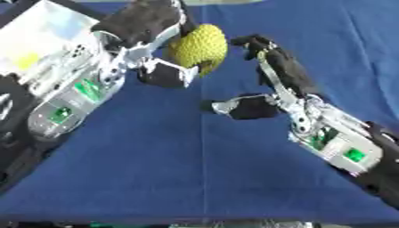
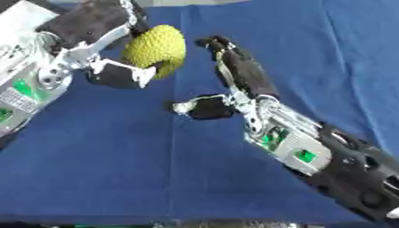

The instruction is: Pick up the objects with one hand, pass them to the other hand, and then place them into the box on the other side of the table.

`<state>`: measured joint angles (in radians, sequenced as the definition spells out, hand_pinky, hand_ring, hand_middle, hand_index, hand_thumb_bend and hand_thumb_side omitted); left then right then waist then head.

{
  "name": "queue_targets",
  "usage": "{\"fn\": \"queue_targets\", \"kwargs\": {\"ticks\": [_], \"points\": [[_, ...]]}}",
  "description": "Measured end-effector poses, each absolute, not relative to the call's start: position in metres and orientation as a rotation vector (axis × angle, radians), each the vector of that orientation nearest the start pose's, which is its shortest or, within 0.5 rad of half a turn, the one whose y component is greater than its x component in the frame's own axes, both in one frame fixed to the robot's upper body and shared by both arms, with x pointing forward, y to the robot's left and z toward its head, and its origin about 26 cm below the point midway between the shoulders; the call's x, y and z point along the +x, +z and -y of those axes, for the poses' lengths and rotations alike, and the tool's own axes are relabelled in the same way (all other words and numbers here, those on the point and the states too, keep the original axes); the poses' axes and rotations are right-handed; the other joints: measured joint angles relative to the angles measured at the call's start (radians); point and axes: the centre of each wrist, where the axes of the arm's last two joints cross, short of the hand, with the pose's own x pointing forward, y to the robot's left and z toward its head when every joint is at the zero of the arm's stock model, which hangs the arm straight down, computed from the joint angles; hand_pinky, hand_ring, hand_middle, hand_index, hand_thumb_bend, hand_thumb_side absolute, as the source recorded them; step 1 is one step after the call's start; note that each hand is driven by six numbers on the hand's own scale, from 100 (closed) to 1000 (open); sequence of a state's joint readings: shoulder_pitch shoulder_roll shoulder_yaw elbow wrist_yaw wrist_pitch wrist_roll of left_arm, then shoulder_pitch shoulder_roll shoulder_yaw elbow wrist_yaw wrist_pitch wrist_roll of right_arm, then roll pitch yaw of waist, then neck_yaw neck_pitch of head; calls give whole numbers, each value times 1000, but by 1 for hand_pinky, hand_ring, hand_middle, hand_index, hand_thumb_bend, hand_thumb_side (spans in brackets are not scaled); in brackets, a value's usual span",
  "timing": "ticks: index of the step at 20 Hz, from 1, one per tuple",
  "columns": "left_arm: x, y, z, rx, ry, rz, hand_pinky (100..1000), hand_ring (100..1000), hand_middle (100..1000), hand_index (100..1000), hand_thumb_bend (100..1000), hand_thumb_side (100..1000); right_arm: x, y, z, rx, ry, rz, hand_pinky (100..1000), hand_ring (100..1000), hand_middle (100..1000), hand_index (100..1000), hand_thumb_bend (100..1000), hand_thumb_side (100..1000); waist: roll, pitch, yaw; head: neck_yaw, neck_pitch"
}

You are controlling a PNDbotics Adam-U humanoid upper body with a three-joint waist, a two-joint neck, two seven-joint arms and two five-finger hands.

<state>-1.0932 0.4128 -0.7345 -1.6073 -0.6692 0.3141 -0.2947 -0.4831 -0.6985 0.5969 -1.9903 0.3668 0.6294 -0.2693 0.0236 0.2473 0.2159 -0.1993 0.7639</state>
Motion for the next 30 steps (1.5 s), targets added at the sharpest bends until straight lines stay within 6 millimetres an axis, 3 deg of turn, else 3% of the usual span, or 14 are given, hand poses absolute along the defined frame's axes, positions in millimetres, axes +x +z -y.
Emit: {"fn": "queue_targets", "kwargs": {"ticks": [7, 14, 21, 30], "points": [[359, 280, -95, -1299, 2242, -2525, 744, 598, 450, 377, 100, 256, 284, 180, 190, -893, 898, 1765, 389, 754, 845, 885, 814, 460, 1, 0, 0, 7, 0], [380, 278, -142, -1612, 2154, -2572, 747, 585, 445, 373, 100, 244, 285, 181, 194, -918, 870, 1770, 374, 745, 840, 875, 801, 394, -2, 0, -1, 23, 0], [392, 284, -180, -1849, 2018, -2637, 749, 576, 434, 366, 100, 233, 287, 184, 198, -925, 820, 1789, 367, 739, 837, 861, 690, 317, -7, 0, -3, 65, 0], [409, 289, -225, -2164, 1838, -2678, 751, 571, 427, 361, 100, 226, 288, 186, 202, -911, 757, 1816, 348, 725, 828, 850, 681, 305, -15, 0, -10, 113, -21]]}}
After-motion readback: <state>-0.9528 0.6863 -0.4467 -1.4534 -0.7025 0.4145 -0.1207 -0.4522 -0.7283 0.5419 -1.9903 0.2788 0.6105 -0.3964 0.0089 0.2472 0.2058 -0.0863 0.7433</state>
